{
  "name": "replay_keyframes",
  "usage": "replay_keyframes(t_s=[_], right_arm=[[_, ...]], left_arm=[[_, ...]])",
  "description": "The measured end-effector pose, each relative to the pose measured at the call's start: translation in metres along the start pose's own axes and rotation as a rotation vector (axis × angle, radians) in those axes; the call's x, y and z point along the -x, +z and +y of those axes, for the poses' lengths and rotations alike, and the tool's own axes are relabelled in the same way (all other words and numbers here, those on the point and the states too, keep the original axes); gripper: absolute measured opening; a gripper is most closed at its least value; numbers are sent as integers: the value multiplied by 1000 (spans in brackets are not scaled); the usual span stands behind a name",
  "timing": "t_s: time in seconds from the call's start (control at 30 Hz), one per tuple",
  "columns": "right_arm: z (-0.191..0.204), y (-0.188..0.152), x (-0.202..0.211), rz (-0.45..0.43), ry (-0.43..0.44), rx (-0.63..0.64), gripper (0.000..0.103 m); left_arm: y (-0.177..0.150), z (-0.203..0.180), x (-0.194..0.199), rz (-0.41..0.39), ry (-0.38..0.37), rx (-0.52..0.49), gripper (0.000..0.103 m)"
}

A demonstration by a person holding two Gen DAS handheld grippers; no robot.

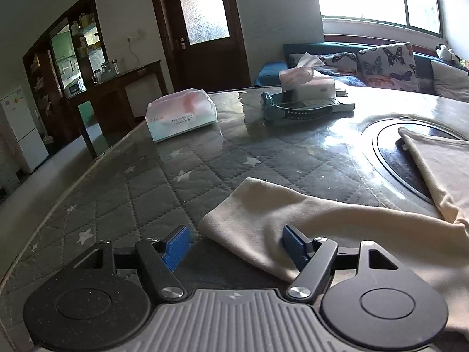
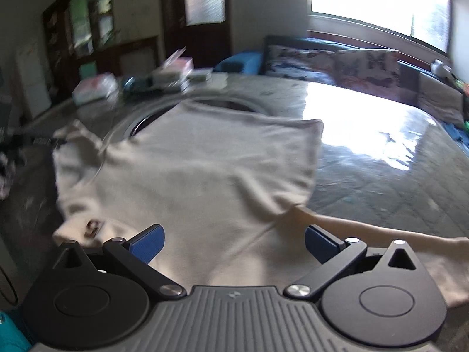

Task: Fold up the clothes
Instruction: 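Open both grippers and smooth the shirt flat on the table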

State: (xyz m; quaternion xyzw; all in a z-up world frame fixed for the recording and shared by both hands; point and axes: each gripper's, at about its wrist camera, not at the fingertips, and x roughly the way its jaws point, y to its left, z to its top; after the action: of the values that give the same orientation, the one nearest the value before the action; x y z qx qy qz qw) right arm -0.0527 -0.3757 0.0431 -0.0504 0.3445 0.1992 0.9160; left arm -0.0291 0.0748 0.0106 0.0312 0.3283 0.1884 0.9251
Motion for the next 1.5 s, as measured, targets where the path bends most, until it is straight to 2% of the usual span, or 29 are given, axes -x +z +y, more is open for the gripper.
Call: replay_keyframes(t_s=[0.17, 0.37, 0.6, 0.7, 0.93, 1.17, 1.43, 1.5], right_arm=[[-39, -5, 1, 3, -120, -97, 103], [-80, -22, 0, 29, -224, -220, 103], [-117, -34, 9, 14, -339, -348, 103], [-124, -39, 11, 15, -377, -351, 103], [-131, -46, 25, -24, -424, -390, 103], [-143, -54, 32, -33, -485, -461, 103], [-153, -56, 33, -50, -504, -518, 87], [-154, -57, 35, -55, -515, -528, 77]], left_arm=[[5, -7, 5, -9, -8, -15, 73], [16, -22, 20, -55, -59, -40, 73], [30, -59, 44, -107, -177, -91, 77], [32, -80, 51, -118, -237, -119, 78], [29, -132, 66, -127, -372, -190, 87], [20, -172, 81, -124, -474, -248, 95], [8, -197, 95, -131, -540, -311, 100], [7, -200, 97, -133, -549, -319, 100]])
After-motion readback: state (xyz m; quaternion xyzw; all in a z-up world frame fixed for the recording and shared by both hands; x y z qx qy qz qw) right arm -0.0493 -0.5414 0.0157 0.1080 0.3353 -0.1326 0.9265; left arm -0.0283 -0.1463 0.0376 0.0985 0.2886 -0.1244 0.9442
